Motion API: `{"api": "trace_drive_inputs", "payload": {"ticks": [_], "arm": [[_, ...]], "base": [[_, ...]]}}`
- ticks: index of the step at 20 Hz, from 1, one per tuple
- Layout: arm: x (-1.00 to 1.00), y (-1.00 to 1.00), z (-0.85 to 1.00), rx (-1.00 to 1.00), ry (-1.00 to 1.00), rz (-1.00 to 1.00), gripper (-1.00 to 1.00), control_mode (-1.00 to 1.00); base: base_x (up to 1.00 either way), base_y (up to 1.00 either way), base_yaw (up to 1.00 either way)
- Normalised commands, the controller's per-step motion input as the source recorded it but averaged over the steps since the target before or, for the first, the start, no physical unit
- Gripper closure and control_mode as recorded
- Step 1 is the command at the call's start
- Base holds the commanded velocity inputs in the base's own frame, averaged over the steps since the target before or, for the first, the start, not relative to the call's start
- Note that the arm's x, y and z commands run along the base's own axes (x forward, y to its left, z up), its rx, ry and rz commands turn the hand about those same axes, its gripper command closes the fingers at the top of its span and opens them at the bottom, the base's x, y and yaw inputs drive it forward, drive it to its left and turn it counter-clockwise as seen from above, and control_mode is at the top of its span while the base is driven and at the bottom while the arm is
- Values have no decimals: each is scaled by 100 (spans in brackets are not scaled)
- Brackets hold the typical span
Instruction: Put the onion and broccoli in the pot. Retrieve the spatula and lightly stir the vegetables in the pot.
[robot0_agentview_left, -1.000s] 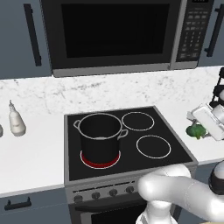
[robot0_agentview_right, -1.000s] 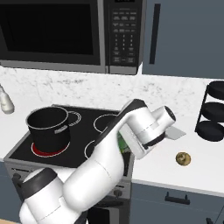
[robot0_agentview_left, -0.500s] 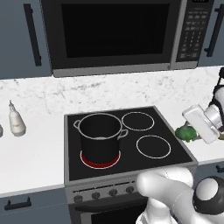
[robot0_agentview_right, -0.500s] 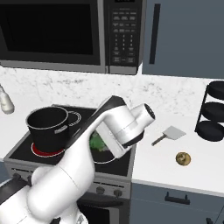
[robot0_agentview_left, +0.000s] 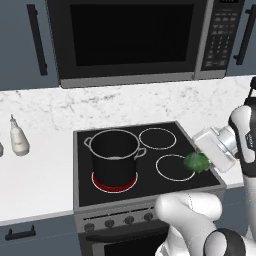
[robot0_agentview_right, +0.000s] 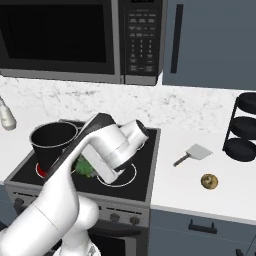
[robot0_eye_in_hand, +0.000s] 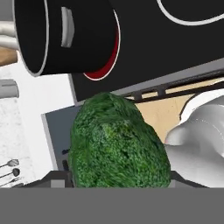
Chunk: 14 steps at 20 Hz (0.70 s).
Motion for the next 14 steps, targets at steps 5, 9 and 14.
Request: {"api": "trace_drive_inputs", "payload": {"ticks": [5, 9, 14], "arm": [[-4, 76, 0, 0, 0, 4, 100, -100], [0, 66, 0, 0, 0, 1, 100, -100], [0, 49, 3, 0, 0, 0, 100, -100]], "base": [[0, 0, 0], [0, 0, 0], [0, 0, 0]]}}
